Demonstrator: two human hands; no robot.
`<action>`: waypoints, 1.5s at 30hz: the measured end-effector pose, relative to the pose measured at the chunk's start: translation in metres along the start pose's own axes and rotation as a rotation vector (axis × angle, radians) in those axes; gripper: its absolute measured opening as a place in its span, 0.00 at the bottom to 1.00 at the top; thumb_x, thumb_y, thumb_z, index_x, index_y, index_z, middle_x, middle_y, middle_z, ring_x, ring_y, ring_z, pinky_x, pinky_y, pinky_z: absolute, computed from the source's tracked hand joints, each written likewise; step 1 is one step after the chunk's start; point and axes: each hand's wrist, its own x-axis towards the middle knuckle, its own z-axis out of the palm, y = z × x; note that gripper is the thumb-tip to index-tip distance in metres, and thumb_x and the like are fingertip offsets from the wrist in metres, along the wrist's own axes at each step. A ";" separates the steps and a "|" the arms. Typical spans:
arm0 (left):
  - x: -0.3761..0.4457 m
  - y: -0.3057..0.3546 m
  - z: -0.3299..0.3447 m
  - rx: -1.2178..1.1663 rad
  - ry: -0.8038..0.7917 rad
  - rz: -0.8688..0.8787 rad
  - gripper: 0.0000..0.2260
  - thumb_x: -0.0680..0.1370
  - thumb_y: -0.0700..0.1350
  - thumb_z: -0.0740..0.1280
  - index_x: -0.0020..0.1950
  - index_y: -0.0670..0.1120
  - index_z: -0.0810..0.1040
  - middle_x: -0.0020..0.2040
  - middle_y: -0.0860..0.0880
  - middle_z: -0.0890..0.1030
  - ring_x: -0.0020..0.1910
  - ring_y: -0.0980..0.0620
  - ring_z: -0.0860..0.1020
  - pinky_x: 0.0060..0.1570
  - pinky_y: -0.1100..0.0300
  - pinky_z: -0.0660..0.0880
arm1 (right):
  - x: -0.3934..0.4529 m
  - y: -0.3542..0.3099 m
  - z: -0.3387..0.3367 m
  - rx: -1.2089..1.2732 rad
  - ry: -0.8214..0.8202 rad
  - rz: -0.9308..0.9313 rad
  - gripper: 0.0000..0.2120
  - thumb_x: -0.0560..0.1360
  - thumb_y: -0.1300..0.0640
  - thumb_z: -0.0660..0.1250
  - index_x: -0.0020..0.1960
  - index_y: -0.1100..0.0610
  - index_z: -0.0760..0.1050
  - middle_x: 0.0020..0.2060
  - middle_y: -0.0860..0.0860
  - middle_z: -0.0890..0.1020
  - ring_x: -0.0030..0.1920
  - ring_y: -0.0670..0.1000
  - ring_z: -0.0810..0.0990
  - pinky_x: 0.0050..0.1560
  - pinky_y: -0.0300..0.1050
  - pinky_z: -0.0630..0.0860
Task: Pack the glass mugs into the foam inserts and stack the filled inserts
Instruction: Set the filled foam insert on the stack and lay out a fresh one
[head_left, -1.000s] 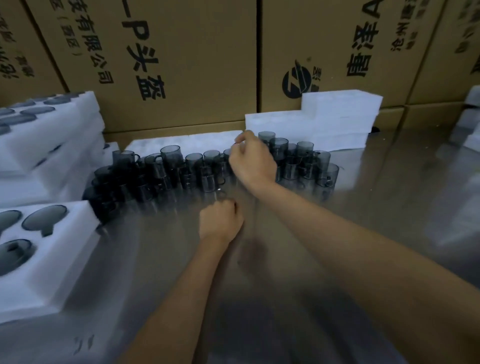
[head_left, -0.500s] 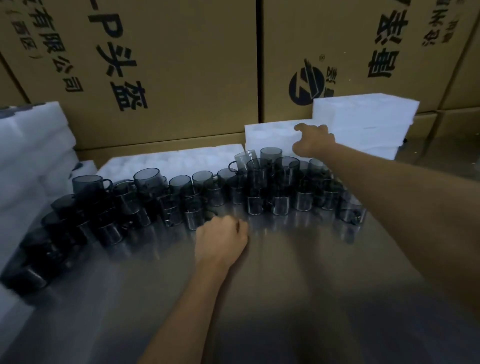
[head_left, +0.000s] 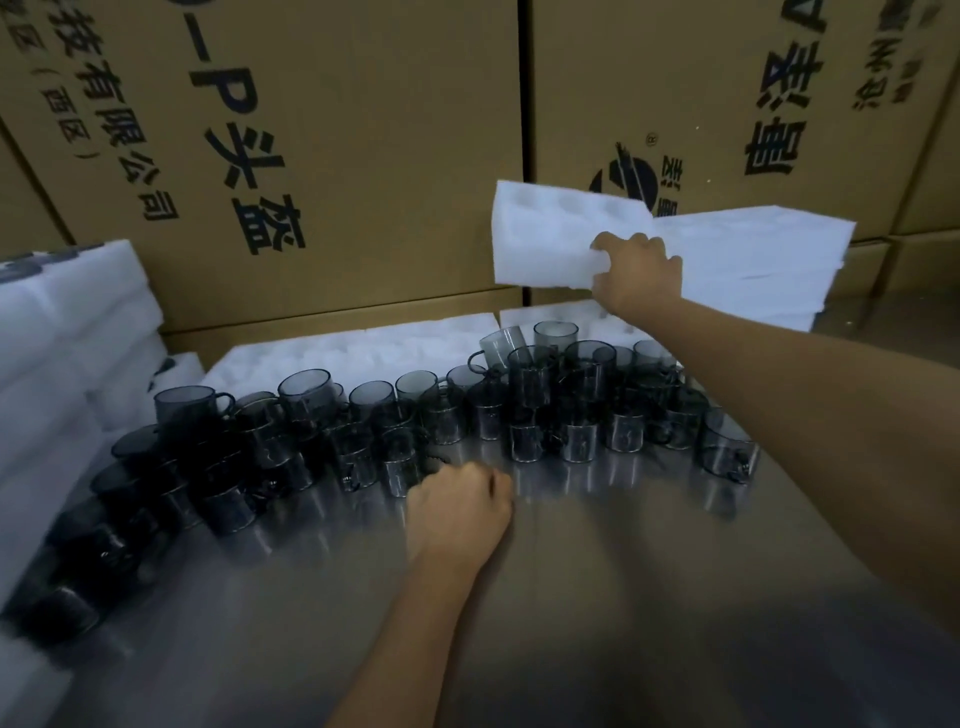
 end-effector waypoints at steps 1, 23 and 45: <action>0.001 0.000 -0.001 -0.008 -0.004 0.001 0.18 0.80 0.51 0.56 0.32 0.45 0.65 0.36 0.45 0.79 0.36 0.43 0.72 0.39 0.55 0.66 | -0.002 -0.006 -0.008 0.017 0.039 -0.007 0.22 0.79 0.58 0.61 0.72 0.48 0.68 0.61 0.60 0.73 0.66 0.61 0.68 0.62 0.55 0.65; -0.054 -0.024 -0.049 -1.548 0.165 -0.544 0.18 0.84 0.51 0.56 0.47 0.41 0.79 0.29 0.50 0.78 0.26 0.55 0.74 0.30 0.56 0.67 | -0.261 -0.019 -0.107 0.084 -0.160 -0.279 0.20 0.76 0.55 0.59 0.65 0.43 0.74 0.47 0.48 0.74 0.57 0.52 0.71 0.63 0.55 0.56; -0.123 -0.017 -0.075 -1.463 -0.068 -0.400 0.27 0.77 0.33 0.63 0.74 0.52 0.70 0.70 0.54 0.75 0.65 0.51 0.77 0.50 0.57 0.77 | -0.274 0.055 -0.083 0.377 -0.144 0.281 0.21 0.78 0.55 0.61 0.71 0.49 0.70 0.62 0.54 0.77 0.68 0.58 0.70 0.70 0.55 0.65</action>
